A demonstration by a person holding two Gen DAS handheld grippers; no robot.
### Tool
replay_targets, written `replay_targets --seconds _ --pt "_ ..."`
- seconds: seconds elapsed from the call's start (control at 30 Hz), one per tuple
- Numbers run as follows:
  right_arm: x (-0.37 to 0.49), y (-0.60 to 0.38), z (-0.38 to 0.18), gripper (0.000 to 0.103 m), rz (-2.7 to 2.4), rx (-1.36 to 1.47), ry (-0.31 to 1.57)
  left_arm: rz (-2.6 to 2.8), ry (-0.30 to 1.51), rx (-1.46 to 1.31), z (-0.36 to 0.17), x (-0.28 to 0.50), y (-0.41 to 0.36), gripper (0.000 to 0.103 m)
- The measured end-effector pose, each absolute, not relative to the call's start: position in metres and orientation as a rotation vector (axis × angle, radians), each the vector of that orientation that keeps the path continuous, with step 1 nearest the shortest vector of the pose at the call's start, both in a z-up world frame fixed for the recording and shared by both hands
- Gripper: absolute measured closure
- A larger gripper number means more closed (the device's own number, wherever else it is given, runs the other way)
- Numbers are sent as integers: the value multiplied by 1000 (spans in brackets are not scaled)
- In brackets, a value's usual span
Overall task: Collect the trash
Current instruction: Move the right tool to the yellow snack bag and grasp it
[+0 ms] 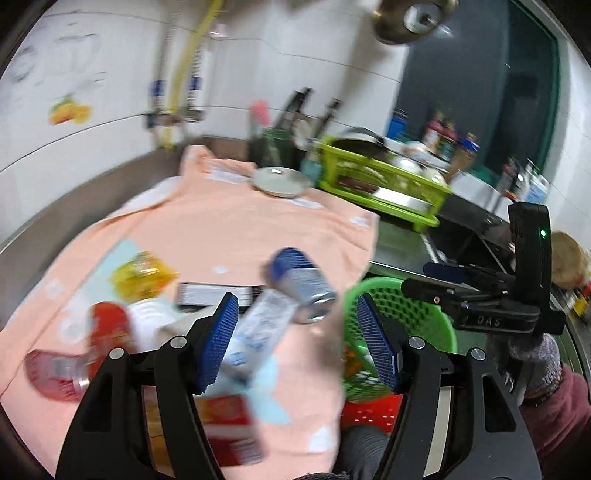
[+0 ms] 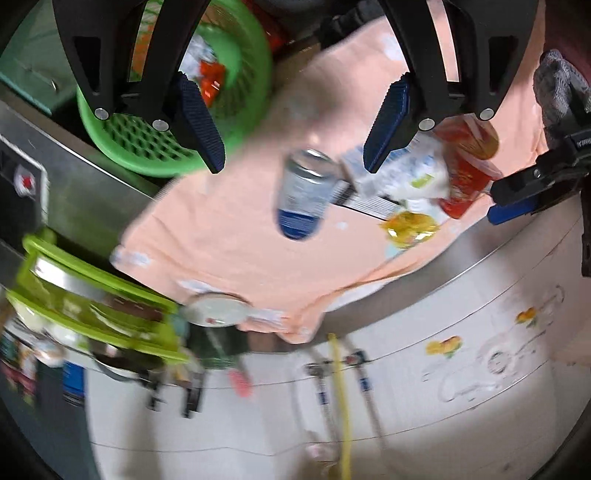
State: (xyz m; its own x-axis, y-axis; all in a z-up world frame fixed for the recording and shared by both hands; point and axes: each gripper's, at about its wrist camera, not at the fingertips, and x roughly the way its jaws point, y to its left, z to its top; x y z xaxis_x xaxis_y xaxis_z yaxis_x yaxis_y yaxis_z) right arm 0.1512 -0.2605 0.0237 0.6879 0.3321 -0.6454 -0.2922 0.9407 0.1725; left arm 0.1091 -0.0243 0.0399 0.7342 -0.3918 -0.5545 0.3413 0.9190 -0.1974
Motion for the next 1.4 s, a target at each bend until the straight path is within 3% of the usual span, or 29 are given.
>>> replay_targets --seconds 0.57,1.3,1.4 --pt "258 -67 16 29 588 26 916 -170 636 -211 10 73 120 37" --pt "375 35 -58 29 407 151 1242 -169 659 -272 -20 57 168 37" --pt "379 35 -69 39 386 177 1269 -175 661 -268 -21 55 168 37"
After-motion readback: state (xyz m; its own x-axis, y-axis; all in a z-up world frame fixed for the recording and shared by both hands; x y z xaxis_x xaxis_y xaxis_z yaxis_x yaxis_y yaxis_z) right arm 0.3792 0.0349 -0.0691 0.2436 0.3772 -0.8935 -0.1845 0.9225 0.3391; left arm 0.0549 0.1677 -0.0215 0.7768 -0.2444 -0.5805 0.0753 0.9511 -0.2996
